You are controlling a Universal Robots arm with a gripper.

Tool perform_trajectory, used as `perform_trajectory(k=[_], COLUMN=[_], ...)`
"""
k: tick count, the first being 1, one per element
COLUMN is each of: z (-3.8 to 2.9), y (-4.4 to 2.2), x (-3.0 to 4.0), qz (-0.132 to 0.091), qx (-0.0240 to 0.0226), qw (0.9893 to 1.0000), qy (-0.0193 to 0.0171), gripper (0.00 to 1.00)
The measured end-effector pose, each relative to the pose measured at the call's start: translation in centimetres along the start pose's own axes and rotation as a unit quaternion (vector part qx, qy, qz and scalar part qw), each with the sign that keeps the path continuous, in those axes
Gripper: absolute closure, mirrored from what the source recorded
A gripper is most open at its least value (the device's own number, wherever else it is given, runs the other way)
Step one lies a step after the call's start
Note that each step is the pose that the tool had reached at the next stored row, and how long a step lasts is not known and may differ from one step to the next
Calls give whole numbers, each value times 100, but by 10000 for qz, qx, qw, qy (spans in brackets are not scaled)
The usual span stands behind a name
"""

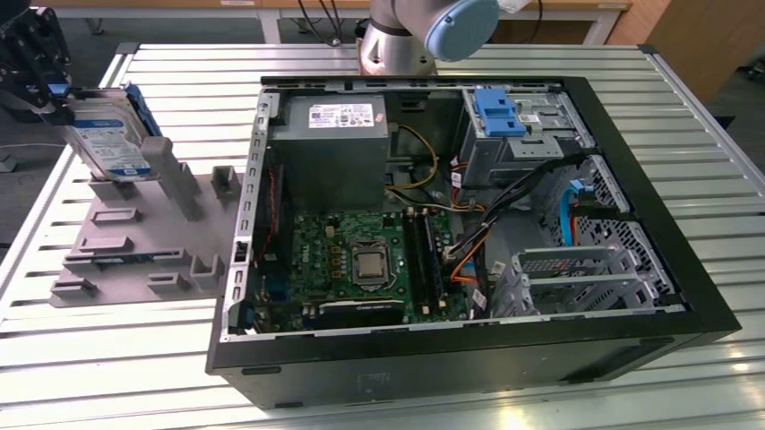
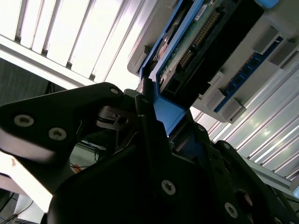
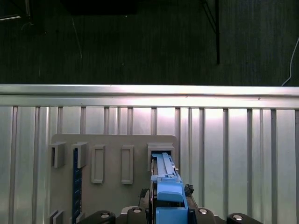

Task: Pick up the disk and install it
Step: 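Pick up the disk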

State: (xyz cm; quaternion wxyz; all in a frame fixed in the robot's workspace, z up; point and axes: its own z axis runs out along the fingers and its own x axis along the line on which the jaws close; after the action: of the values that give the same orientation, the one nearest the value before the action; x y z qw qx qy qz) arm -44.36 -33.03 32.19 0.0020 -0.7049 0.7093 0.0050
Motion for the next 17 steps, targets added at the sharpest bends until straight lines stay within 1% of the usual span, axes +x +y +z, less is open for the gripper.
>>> perform_trajectory(k=[6,17], z=[-21,-36], y=[0,0], x=[0,0], qz=[0,0], qx=[0,0], qw=[10000,10000], qy=[0,0], gripper=[64,64])
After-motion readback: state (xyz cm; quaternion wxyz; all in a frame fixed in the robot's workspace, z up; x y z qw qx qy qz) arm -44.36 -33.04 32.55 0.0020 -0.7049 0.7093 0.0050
